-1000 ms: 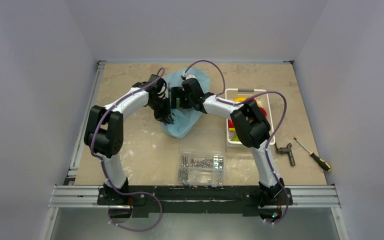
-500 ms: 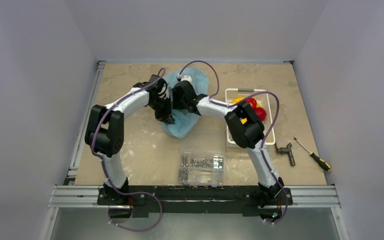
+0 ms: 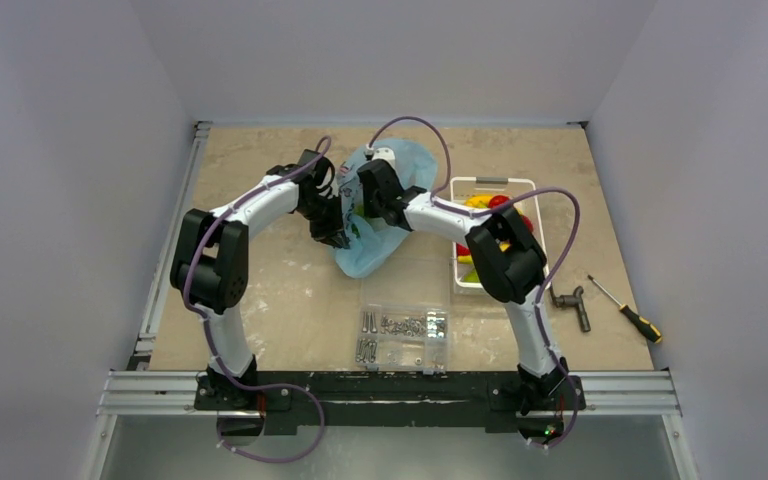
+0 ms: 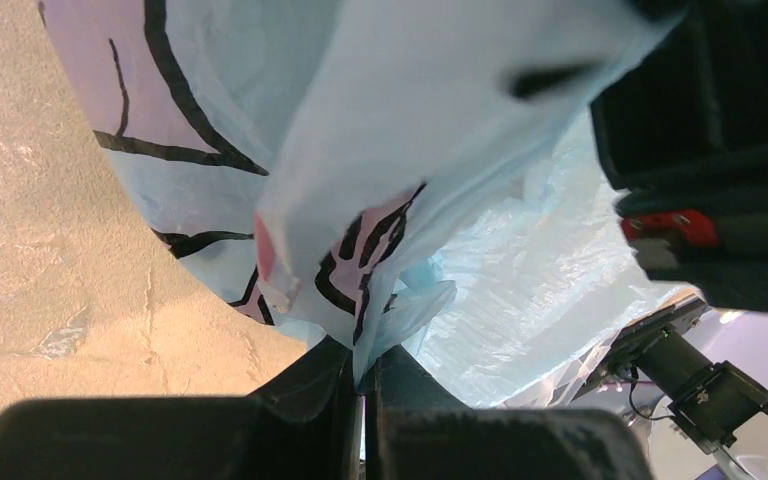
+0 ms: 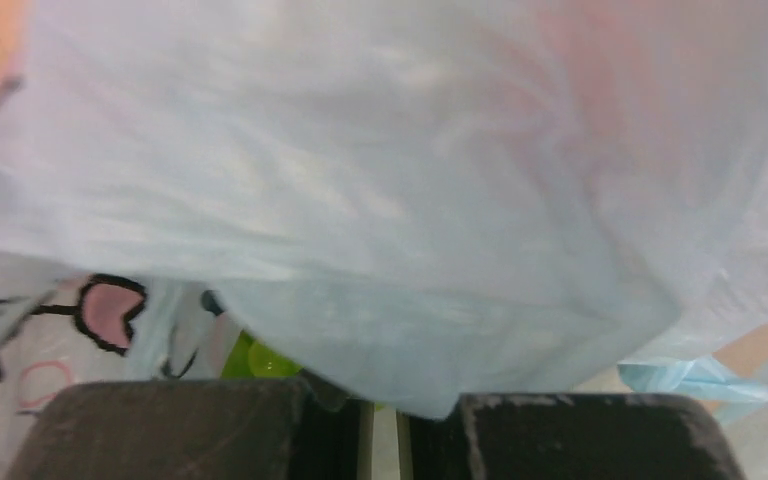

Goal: Take the fake fruits out of the plastic bag
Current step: Take out the fake fruit from the plastic bag, then place the fake fruit in the bin, then take out the fake fruit from the plastic bag.

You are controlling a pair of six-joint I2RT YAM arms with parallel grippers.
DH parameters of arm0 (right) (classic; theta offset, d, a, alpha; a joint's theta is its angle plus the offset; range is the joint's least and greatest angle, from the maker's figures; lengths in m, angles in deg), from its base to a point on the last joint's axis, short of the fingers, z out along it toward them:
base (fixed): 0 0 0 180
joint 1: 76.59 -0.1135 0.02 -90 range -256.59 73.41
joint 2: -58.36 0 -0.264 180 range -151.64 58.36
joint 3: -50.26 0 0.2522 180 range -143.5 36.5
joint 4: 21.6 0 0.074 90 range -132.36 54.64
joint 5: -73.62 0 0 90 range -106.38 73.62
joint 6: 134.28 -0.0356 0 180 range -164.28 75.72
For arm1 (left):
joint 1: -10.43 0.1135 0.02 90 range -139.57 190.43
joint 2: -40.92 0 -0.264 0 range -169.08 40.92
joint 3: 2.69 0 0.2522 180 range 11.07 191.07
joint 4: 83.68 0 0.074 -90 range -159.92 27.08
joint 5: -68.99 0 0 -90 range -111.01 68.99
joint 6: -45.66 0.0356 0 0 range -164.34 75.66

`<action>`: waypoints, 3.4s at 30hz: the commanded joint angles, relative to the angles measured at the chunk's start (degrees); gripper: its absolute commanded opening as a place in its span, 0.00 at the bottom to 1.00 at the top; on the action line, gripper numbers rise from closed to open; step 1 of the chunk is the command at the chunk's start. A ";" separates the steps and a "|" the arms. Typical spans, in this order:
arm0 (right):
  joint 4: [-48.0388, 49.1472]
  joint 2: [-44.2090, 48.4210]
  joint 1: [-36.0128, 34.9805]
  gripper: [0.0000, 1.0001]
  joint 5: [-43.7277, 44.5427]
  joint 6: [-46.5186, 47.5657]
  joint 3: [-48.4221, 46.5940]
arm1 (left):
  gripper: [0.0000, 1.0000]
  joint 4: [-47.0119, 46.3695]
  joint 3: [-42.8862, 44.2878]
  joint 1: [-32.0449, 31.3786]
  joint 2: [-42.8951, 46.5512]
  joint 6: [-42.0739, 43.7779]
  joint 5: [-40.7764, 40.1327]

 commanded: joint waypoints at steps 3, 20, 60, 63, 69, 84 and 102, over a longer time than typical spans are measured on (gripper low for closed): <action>1.71 7.06 0.14 0.00 1.51 -0.52 1.41 | 0.00 -0.77 1.44 0.11 -0.17 0.01 0.56; -5.23 19.26 0.12 0.00 2.76 1.63 5.17 | 0.00 -1.32 1.26 0.13 -0.09 -0.41 1.18; -34.20 53.39 6.64 0.00 35.53 2.08 25.43 | 0.00 2.84 3.86 0.52 4.54 8.29 -16.44; -34.48 53.20 6.60 0.00 34.56 2.45 25.99 | 0.00 2.83 3.68 0.53 5.54 9.05 -19.56; -32.20 50.61 6.59 0.00 30.37 3.79 27.57 | 0.00 2.31 3.14 0.57 6.95 10.46 -21.93; -37.02 46.69 7.38 0.34 34.40 -0.90 26.39 | 0.00 1.87 3.11 0.44 6.67 9.35 -17.91; -1.41 39.83 2.35 0.61 -14.24 4.99 20.64 | 0.00 0.89 2.87 0.44 7.43 7.53 -10.32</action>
